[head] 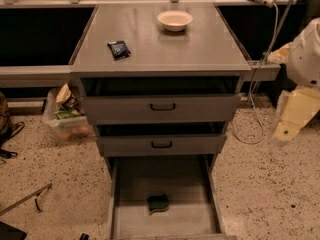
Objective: Pick sponge from bottom drawer and place on counter
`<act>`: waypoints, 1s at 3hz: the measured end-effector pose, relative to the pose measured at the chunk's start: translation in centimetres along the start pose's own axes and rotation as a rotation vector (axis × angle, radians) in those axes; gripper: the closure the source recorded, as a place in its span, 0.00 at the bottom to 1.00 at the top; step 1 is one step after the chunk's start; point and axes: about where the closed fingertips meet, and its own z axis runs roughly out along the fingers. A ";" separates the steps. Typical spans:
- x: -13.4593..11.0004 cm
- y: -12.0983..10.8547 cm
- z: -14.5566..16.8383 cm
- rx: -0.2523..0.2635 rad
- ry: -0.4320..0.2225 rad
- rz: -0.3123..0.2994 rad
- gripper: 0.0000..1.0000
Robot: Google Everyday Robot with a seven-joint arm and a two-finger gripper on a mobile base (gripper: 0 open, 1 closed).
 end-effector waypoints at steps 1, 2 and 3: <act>1.5 2.0 6.8 -0.033 -0.051 -0.023 0.00; 2.3 4.0 16.3 -0.072 -0.133 -0.007 0.00; 2.3 4.0 16.3 -0.072 -0.133 -0.007 0.00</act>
Offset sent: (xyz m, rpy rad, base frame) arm 0.0094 0.0262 -0.2611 0.2327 0.0803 0.0800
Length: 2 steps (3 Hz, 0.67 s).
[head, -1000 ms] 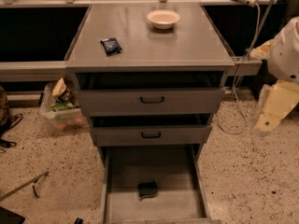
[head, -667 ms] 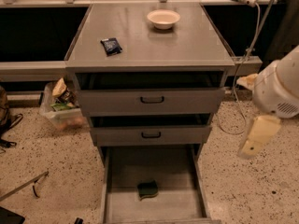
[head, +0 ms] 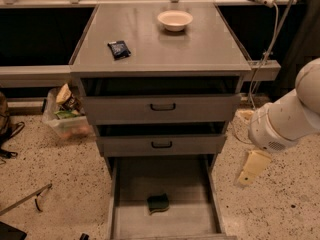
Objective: Pick sponge from bottom drawer and place on counter
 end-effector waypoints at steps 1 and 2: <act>0.0 0.3 1.4 -0.004 -0.001 -0.010 0.00; -0.3 1.3 7.5 -0.051 -0.013 -0.064 0.00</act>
Offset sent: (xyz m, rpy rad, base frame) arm 0.0214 0.0562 -0.1560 0.0227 0.0538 0.1543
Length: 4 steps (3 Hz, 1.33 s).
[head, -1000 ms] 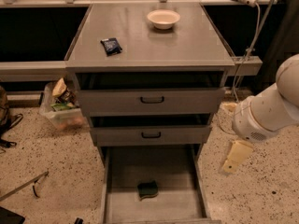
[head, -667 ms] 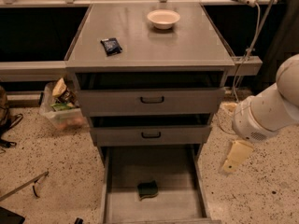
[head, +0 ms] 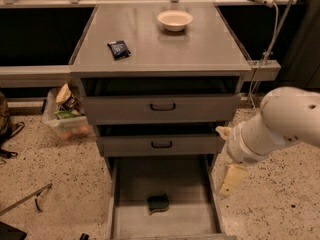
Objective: Pick sponge from bottom drawer and place on counter
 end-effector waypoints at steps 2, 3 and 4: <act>1.1 -0.4 15.6 -0.062 -0.074 -0.073 0.00; 1.4 0.4 16.9 -0.088 -0.082 -0.059 0.00; 1.4 0.4 16.9 -0.088 -0.082 -0.059 0.00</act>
Offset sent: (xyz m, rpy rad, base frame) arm 0.0602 0.0604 -0.2401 0.1229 0.0511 0.1373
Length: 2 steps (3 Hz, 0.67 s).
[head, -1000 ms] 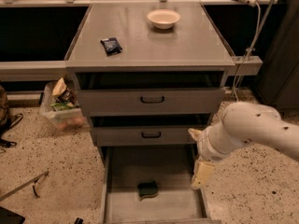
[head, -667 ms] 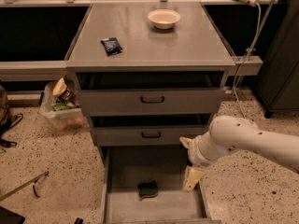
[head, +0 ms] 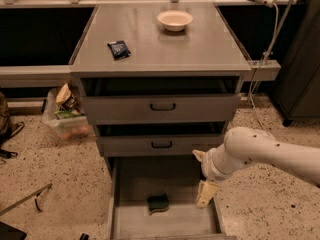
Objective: Pick sponge from bottom drawer and place on counter
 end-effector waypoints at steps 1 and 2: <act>0.5 -0.3 3.2 -0.026 -0.008 -0.014 0.00; 0.5 -1.2 9.2 -0.066 -0.014 -0.069 0.00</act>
Offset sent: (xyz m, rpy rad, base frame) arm 0.0455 0.0667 -0.1528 0.0070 0.0493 0.1829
